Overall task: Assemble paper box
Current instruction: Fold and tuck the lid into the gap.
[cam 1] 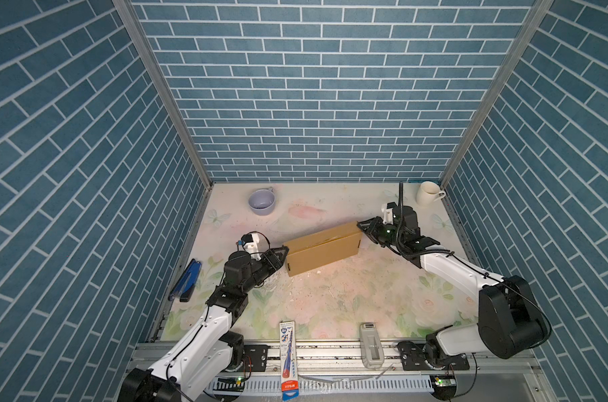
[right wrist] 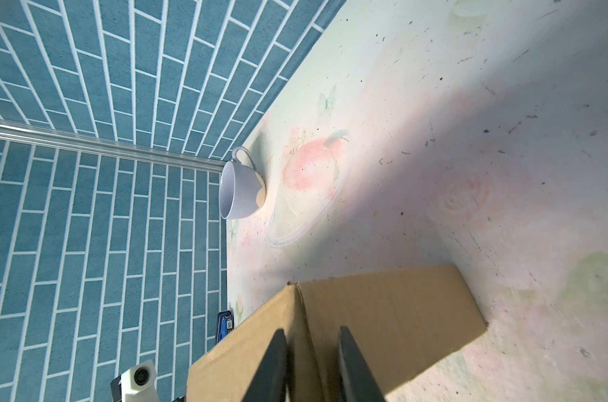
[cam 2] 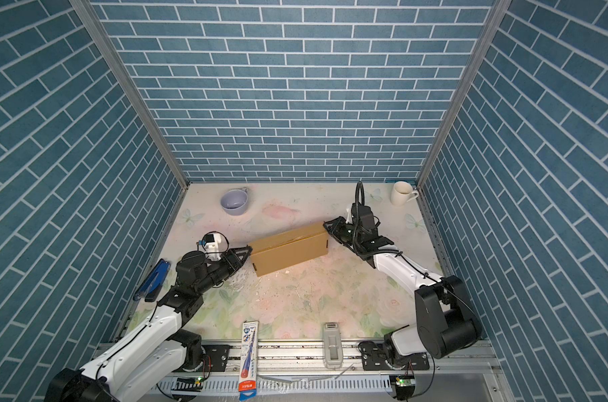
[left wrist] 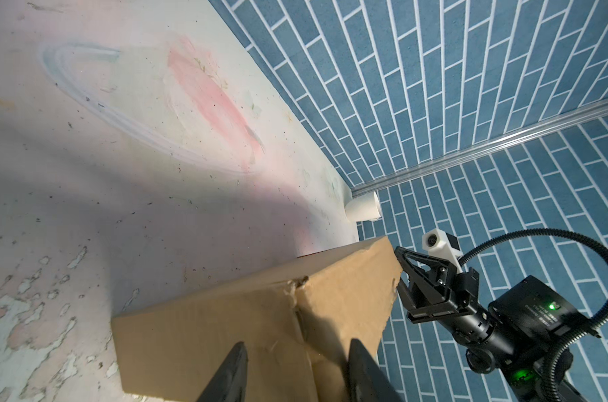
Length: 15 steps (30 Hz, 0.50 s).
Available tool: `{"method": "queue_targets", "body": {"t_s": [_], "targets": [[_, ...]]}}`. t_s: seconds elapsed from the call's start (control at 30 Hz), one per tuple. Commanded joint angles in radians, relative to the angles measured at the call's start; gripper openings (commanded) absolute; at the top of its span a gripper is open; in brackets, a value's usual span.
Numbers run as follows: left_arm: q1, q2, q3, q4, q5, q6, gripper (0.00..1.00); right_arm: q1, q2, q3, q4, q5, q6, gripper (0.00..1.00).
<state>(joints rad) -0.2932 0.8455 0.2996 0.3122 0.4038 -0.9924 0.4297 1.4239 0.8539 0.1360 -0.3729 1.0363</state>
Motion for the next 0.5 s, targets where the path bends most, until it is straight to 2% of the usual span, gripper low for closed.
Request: {"method": "queue_targets", "body": {"t_s": [0.0,0.2,0.47], "targets": [[0.006,0.017,-0.03,-0.085,-0.036,0.061,0.42,0.014,0.033,-0.01,-0.091,0.023,0.013,0.26],[0.006,0.065,-0.026,-0.149,-0.088,0.126,0.31,0.017,0.032,-0.042,-0.057,0.019,0.016,0.25],[0.005,0.102,-0.015,-0.176,-0.134,0.167,0.26,0.017,0.033,-0.131,0.102,-0.03,0.001,0.2]]}}
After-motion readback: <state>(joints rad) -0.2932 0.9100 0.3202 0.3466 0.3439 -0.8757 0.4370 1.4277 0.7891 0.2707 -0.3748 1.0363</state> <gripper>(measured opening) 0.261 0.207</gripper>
